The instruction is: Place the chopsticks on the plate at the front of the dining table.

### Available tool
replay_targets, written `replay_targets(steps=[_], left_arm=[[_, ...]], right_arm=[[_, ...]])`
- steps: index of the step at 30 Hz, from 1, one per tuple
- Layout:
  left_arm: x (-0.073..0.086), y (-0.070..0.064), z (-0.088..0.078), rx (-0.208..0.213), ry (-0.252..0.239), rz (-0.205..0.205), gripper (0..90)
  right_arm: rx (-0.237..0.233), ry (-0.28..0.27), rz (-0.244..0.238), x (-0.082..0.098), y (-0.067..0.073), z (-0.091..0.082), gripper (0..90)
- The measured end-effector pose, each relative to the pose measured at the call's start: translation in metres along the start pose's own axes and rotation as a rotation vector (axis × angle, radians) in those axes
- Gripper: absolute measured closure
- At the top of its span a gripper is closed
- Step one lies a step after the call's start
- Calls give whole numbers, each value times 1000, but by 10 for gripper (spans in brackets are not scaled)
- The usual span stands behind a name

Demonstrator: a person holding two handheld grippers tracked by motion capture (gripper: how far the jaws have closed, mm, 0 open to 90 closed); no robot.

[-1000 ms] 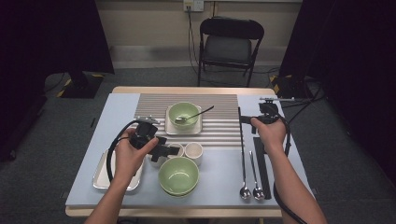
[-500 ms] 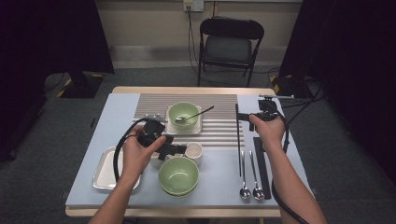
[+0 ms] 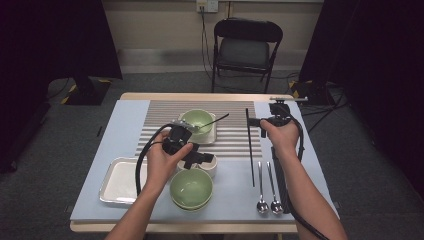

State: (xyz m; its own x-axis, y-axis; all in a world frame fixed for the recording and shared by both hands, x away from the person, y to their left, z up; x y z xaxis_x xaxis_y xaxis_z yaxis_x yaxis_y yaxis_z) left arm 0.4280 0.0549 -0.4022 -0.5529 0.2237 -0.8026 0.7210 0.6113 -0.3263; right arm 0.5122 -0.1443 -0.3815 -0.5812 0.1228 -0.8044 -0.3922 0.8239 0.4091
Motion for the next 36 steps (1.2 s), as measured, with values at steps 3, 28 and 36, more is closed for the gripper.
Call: replay_targets(steps=[3, 28, 36], left_arm=[[0, -2, 5, 2, 9, -8, 242], [13, -16, 43, -52, 94, 11, 238], [8, -19, 50, -43, 54, -35, 317]], right_arm=[[-4, 1, -3, -1, 2, 1, 867], [-14, 6, -26, -2, 17, 6, 866], [-14, 4, -27, -3, 19, 7, 866]])
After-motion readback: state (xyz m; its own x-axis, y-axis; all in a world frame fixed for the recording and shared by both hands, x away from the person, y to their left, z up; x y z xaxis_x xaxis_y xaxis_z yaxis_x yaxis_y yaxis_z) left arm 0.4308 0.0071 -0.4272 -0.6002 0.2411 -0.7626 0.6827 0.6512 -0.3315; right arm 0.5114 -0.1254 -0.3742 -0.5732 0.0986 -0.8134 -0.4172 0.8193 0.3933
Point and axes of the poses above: each handheld gripper's, and its own axes: z roughly forward along the jaws, x roughly out of its underside, y roughly to its left, the point moved 8 cm from there along z, roughly forward along the jaws, and after that the axes turned 12 degrees about -y, right-handed, at the moved point
